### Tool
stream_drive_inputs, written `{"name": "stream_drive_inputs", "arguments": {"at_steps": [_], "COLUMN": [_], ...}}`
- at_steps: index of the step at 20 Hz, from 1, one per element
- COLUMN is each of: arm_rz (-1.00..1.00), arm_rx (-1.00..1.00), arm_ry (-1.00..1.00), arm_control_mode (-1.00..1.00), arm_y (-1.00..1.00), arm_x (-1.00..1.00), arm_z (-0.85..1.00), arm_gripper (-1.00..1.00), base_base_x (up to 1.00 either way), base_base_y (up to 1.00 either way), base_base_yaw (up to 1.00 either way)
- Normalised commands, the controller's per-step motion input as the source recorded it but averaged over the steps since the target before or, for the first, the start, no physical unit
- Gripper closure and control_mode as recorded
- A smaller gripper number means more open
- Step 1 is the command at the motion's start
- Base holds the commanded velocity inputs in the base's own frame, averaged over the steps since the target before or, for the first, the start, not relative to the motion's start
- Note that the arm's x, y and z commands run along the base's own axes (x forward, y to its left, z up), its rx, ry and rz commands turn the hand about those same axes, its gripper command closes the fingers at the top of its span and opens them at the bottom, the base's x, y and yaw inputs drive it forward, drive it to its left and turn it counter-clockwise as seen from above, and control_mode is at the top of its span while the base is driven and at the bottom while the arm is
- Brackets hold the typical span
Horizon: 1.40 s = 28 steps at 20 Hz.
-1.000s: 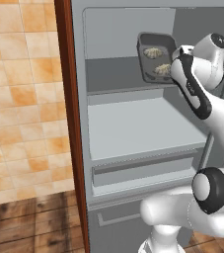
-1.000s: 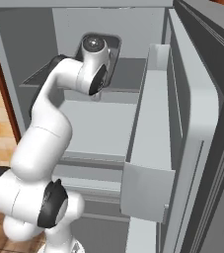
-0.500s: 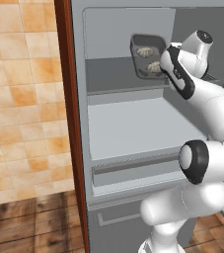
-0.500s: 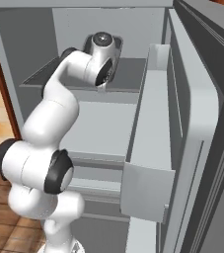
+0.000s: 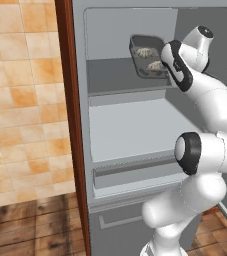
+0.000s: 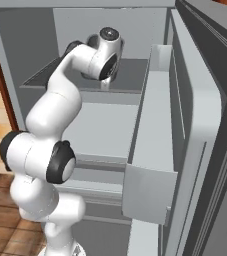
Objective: Place two dumplings into each of the tupperware containers and then place the containers in the fridge.
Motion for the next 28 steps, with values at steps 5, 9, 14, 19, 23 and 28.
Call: {"name": "stream_drive_inputs", "arguments": {"at_steps": [5, 9, 14, 19, 23, 28], "arm_rz": [0.00, 0.00, 0.00, 0.00, 0.00, 0.00], "arm_rx": [0.00, 0.00, 0.00, 0.00, -0.02, -0.09], "arm_ry": [0.00, -0.02, -0.22, -0.21, -0.07, 0.00], "arm_control_mode": [-1.00, -1.00, -1.00, -1.00, -1.00, -1.00], "arm_y": [0.00, 0.00, 0.00, 0.00, 0.00, 0.20], "arm_x": [0.00, 0.00, -0.01, -0.40, -1.00, -1.00], "arm_z": [0.00, 0.00, -0.05, -0.04, 0.15, 0.17], "arm_gripper": [1.00, -1.00, -1.00, -1.00, -1.00, -1.00], "base_base_x": [0.00, 0.00, 0.00, 0.00, 0.00, 0.00], "base_base_y": [0.00, 0.00, 0.00, 0.00, 0.00, 0.00], "base_base_yaw": [0.00, 0.00, 0.00, 0.00, 0.00, 0.00]}}
